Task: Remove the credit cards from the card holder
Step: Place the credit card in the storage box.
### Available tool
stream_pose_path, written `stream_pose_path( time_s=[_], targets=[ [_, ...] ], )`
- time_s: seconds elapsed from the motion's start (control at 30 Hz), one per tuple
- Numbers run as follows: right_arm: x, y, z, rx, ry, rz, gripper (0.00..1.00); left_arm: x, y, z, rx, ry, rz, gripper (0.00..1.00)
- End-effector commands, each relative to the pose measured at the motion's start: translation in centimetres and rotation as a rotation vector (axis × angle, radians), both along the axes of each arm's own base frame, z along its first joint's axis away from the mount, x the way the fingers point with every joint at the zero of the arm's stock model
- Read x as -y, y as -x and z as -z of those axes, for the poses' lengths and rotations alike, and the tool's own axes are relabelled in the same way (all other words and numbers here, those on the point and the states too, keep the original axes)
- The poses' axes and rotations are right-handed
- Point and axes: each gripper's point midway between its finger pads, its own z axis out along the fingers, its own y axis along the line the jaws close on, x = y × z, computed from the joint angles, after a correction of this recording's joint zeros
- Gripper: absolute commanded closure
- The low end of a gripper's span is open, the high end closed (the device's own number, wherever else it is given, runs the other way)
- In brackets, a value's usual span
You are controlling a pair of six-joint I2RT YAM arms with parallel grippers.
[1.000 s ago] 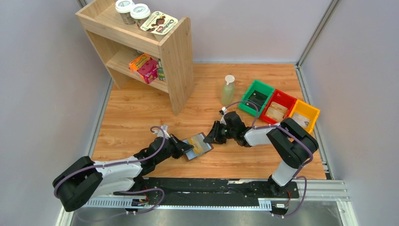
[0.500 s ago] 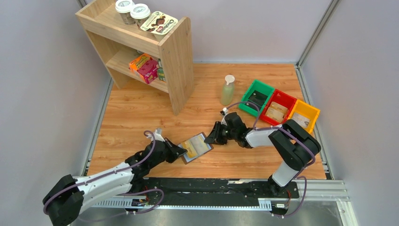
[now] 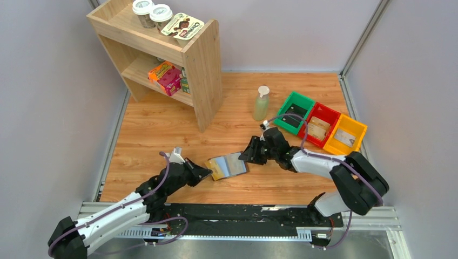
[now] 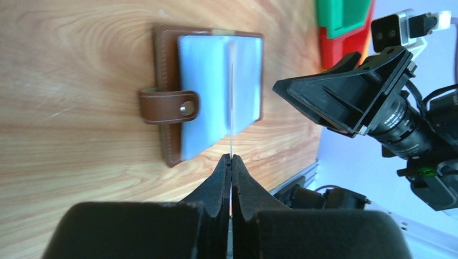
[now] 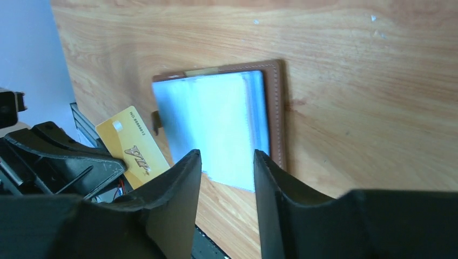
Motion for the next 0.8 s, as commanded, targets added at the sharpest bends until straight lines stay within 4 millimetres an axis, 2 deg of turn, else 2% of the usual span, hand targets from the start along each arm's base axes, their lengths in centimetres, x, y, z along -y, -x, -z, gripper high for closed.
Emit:
stream_pose_path(
  time_s=[0.0, 0.07, 0.13, 0.3, 0.4, 0.5, 0.67, 0.77],
  targets=[
    [0.8, -0.2, -3.0, 0.078, -0.016, 0.057, 0.5, 1.1, -1.2, -3.8, 0.147, 0.085, 0.01, 1.0],
    [0.9, -0.1, -4.5, 0.109, -0.039, 0.083, 0.41, 1.5, -1.7, -5.2, 0.189, 0.127, 0.008, 1.0],
    [1.0, -0.1, -6.1, 0.132, -0.088, 0.112, 0.39, 1.9, -2.1, -6.5, 0.227, 0.167, 0.002, 1.0],
    [0.7, 1.1, -10.2, 0.201, -0.29, 0.188, 0.4, 2.8, -3.6, -10.2, 0.314, 0.276, -0.031, 1.0],
    [0.3, 2.9, -11.8, 0.242, -0.38, 0.214, 0.41, 3.4, -4.3, -11.7, 0.331, 0.313, -0.048, 1.0],
    [0.1, 3.6, -13.6, 0.323, -0.445, 0.263, 0.41, 3.5, -4.9, -14.1, 0.371, 0.38, -0.083, 1.0],
    [-0.5, 3.8, -15.7, 0.389, -0.529, 0.294, 0.42, 4.0, -5.4, -16.9, 0.415, 0.422, -0.113, 1.0],
    [-1.5, 3.8, -17.4, 0.429, -0.58, 0.271, 0.41, 4.4, -5.5, -17.7, 0.421, 0.44, -0.117, 1.0]
  ],
)
